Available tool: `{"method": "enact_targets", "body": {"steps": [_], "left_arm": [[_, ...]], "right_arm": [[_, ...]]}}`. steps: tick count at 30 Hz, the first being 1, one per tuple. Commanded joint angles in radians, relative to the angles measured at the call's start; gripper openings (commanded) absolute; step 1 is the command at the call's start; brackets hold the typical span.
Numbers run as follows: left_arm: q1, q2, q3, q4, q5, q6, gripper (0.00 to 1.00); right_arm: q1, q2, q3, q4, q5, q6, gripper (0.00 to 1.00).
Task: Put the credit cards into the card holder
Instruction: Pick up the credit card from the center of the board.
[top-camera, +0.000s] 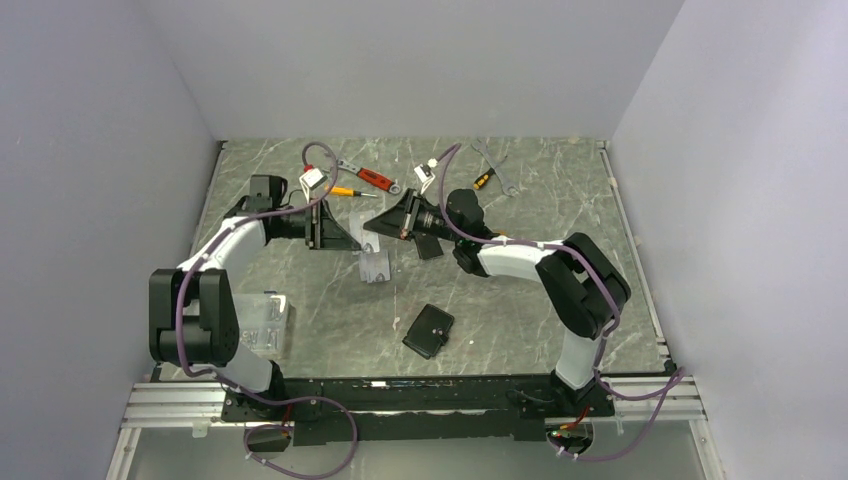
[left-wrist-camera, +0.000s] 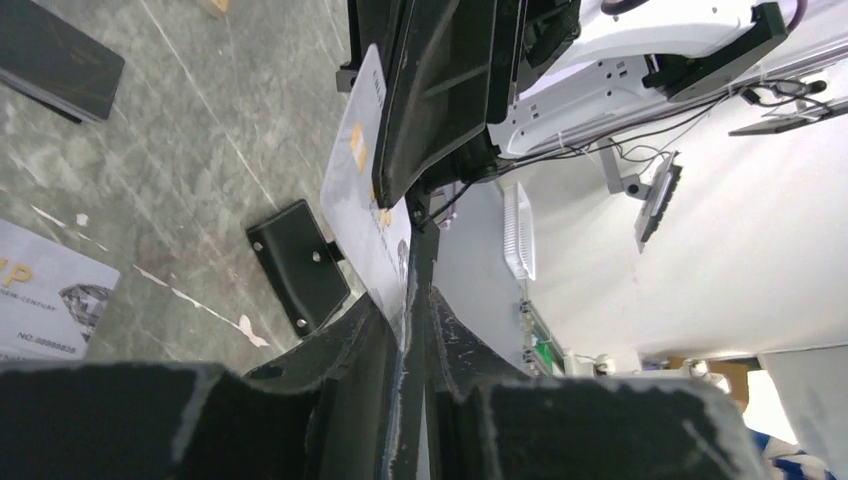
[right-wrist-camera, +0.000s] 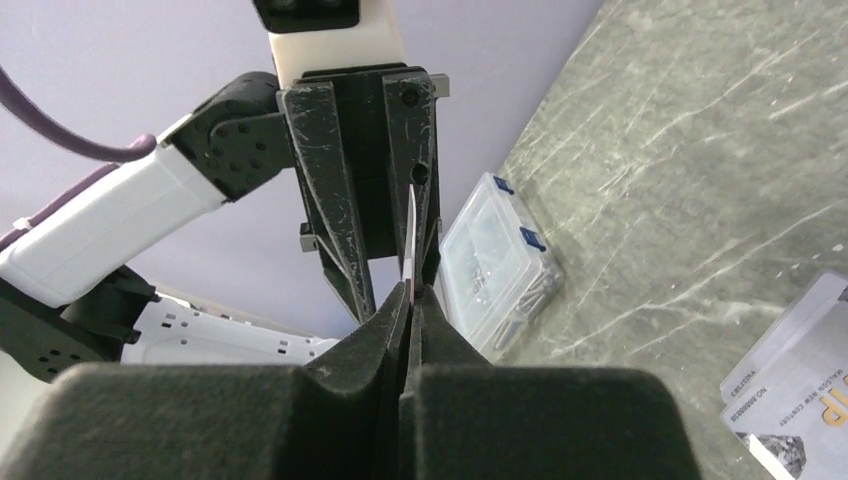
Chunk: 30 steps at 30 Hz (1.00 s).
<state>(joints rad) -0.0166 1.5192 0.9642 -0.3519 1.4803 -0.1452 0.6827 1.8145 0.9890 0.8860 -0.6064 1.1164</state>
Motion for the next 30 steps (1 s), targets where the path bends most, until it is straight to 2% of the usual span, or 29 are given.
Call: {"method": "enact_targets", "body": {"steps": [1, 2, 4, 6, 11, 13, 15, 18, 21, 22, 23, 25, 27, 29, 30], "left_arm": [[0.002, 0.069, 0.172, -0.458, 0.132, 0.466, 0.24], [0.005, 0.107, 0.237, -0.646, 0.162, 0.675, 0.26], [0.028, 0.205, 0.357, -1.132, 0.216, 1.165, 0.3], [0.062, 0.24, 0.384, -1.216, 0.234, 1.217, 0.29], [0.084, 0.203, 0.345, -1.216, 0.237, 1.251, 0.31], [0.083, 0.191, 0.365, -1.216, 0.221, 1.24, 0.33], [0.083, 0.188, 0.4, -1.216, 0.199, 1.223, 0.41], [0.08, 0.184, 0.462, -1.216, 0.15, 1.185, 0.62], [0.08, 0.194, 0.546, -1.215, 0.071, 1.153, 0.96], [0.078, 0.192, 0.574, -1.168, 0.031, 1.109, 0.99], [0.077, 0.175, 0.587, -1.06, -0.026, 0.973, 0.99], [0.07, 0.07, 0.52, -0.652, -0.291, 0.586, 0.99], [0.053, -0.049, 0.423, -0.426, -0.47, 0.469, 0.99], [0.043, -0.102, 0.414, -0.367, -0.571, 0.418, 0.99], [0.041, -0.098, 0.424, -0.38, -0.57, 0.416, 0.99]], "right_arm": [[0.026, -0.02, 0.017, -0.036, 0.016, -0.079, 0.0], [0.033, -0.02, 0.017, -0.046, 0.016, -0.089, 0.0], [0.049, -0.017, 0.01, -0.057, 0.015, -0.096, 0.0], [0.056, -0.018, -0.004, -0.05, 0.012, -0.09, 0.0], [0.06, -0.04, -0.035, -0.055, 0.022, -0.091, 0.0], [0.06, -0.051, -0.041, -0.067, 0.025, -0.099, 0.0], [0.06, -0.063, -0.042, -0.085, 0.024, -0.107, 0.0], [0.057, -0.091, -0.041, -0.148, 0.025, -0.139, 0.0], [0.051, -0.141, -0.048, -0.252, 0.033, -0.192, 0.0], [0.048, -0.169, -0.05, -0.296, 0.037, -0.219, 0.0], [0.044, -0.192, -0.056, -0.333, 0.041, -0.237, 0.0], [0.038, -0.244, -0.073, -0.406, 0.066, -0.27, 0.0], [0.036, -0.295, -0.088, -0.482, 0.097, -0.309, 0.0], [0.038, -0.344, -0.108, -0.548, 0.135, -0.334, 0.0], [0.04, -0.366, -0.13, -0.579, 0.15, -0.338, 0.0]]}}
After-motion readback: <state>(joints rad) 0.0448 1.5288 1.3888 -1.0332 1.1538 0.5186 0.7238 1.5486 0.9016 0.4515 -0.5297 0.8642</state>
